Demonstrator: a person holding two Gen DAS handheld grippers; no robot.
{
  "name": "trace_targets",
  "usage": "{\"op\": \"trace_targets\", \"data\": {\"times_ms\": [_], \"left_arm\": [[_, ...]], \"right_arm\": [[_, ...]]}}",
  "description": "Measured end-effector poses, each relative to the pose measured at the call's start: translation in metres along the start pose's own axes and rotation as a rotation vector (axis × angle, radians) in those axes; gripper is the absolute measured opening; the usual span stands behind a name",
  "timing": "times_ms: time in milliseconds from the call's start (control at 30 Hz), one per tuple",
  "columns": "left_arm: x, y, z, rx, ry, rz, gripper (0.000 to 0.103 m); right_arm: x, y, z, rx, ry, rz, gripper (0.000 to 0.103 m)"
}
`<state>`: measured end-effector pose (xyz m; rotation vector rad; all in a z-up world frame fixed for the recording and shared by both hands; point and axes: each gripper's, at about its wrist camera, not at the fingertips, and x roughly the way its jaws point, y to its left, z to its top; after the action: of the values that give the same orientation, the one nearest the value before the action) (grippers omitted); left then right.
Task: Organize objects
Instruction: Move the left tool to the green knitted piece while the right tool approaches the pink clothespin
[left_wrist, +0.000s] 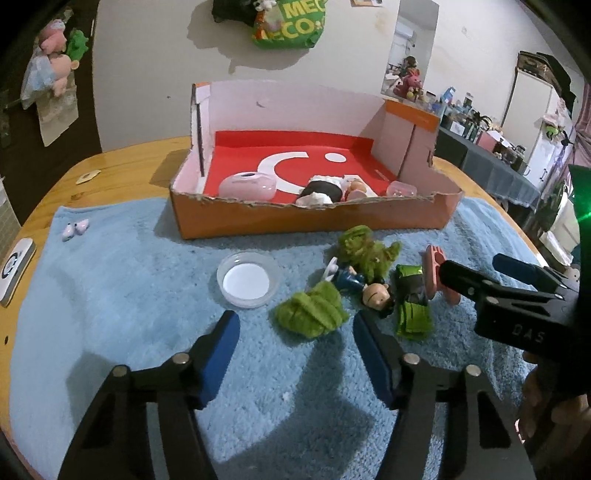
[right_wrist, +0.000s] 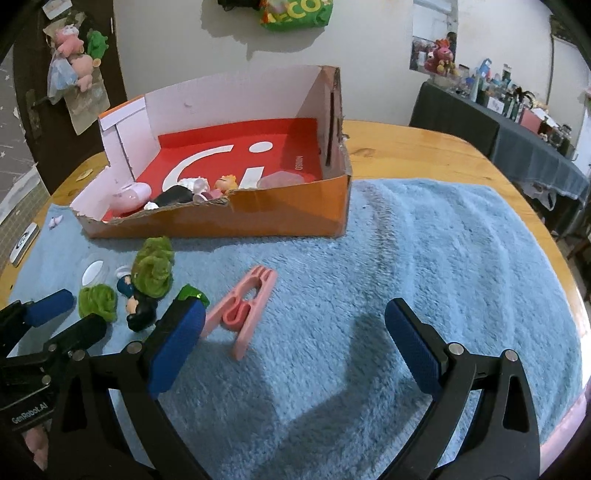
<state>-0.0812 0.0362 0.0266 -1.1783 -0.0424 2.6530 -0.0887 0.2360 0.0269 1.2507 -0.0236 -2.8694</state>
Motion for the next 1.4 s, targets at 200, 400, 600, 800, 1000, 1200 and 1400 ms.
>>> {"op": "trace_targets", "data": {"times_ms": [200, 400, 600, 800, 1000, 1200, 1400], "left_arm": [[0.004, 0.004, 0.003, -0.009, 0.02, -0.034, 0.06], [0.007, 0.002, 0.004, -0.002, 0.028, -0.049, 0.054], [0.007, 0.001, 0.004, -0.001, 0.022, -0.06, 0.054], [0.007, 0.001, 0.005, -0.004, 0.022, -0.062, 0.054], [0.007, 0.001, 0.006, 0.0, 0.018, -0.067, 0.052], [0.009, 0.0, 0.006, 0.004, 0.023, -0.076, 0.047], [0.01, 0.0, 0.008, 0.005, 0.024, -0.075, 0.042]], "right_arm": [[0.01, 0.002, 0.005, -0.009, 0.034, -0.019, 0.099], [0.013, 0.002, 0.005, -0.015, 0.053, -0.019, 0.099], [0.013, 0.001, 0.005, -0.007, 0.067, 0.023, 0.099], [0.016, 0.005, 0.003, -0.02, 0.083, 0.022, 0.099], [0.014, 0.003, 0.004, -0.048, 0.088, 0.008, 0.099], [0.007, -0.001, 0.007, -0.065, 0.078, -0.004, 0.099], [0.014, 0.014, 0.005, -0.133, 0.079, -0.003, 0.099]]}}
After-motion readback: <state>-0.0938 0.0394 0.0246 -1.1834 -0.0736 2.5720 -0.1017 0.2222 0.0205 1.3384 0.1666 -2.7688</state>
